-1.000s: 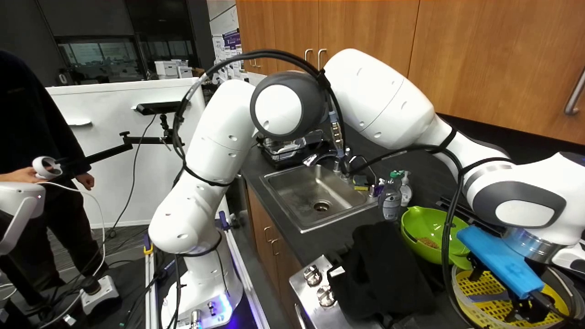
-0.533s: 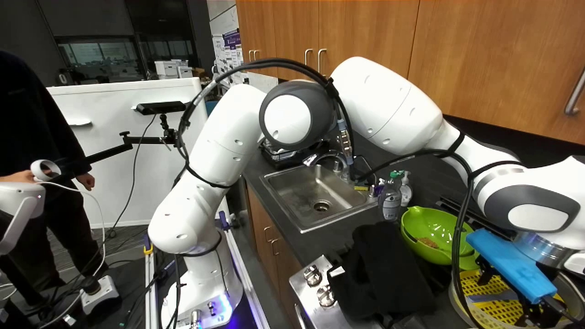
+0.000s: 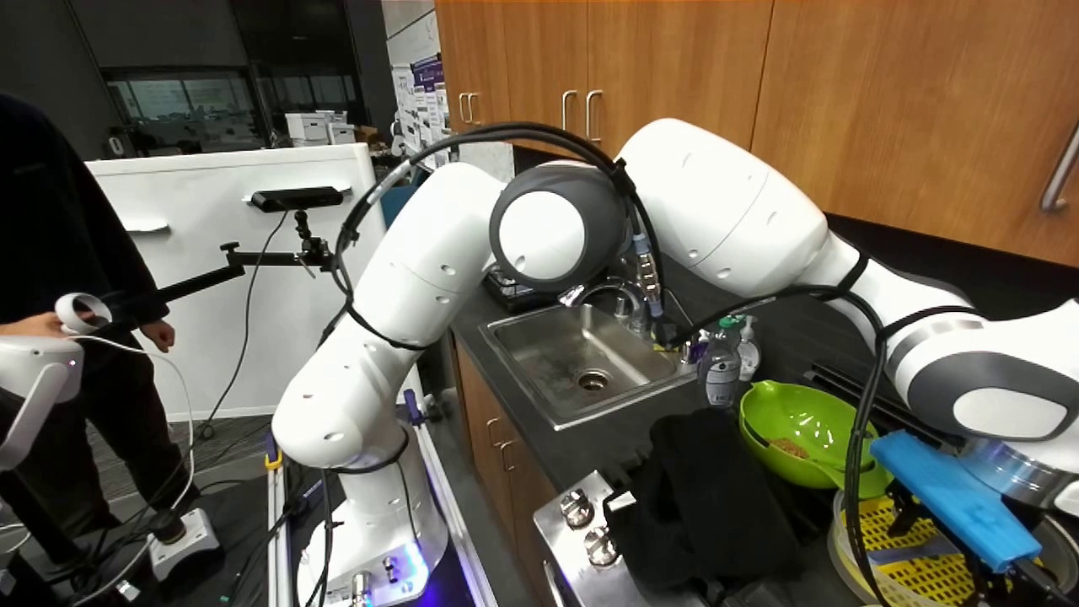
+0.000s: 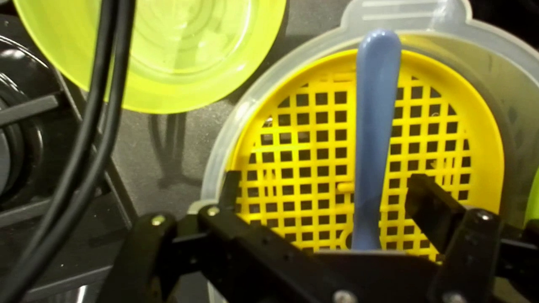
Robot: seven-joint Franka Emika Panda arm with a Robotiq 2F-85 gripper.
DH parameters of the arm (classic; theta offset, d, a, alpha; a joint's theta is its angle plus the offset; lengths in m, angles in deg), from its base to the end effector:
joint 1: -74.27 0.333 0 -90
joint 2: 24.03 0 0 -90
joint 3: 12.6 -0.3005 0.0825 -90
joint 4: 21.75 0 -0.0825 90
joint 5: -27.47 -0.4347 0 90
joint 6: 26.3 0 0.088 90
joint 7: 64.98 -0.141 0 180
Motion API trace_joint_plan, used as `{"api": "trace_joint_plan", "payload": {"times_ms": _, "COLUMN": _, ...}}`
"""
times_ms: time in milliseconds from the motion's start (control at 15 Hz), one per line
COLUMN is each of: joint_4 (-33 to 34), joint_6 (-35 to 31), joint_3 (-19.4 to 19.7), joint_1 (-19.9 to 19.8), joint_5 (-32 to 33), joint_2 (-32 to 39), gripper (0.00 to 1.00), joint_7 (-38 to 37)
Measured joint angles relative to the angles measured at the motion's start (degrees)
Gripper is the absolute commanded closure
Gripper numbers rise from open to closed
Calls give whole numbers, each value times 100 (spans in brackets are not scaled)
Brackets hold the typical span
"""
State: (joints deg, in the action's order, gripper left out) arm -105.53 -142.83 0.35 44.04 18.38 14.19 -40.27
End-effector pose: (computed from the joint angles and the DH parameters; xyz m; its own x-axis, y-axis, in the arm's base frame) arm 0.5610 -0.4815 0.2182 0.9348 -0.3479 -0.0713 -0.3506 -0.9361 -0.0293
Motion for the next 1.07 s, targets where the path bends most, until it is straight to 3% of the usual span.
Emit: {"api": "trace_joint_plan", "payload": {"times_ms": 1067, "joint_4": 135, "joint_6": 31, "joint_3": 0, "joint_1": -4, "joint_5": 1, "joint_2": 60, "gripper": 0, "joint_7": -91}}
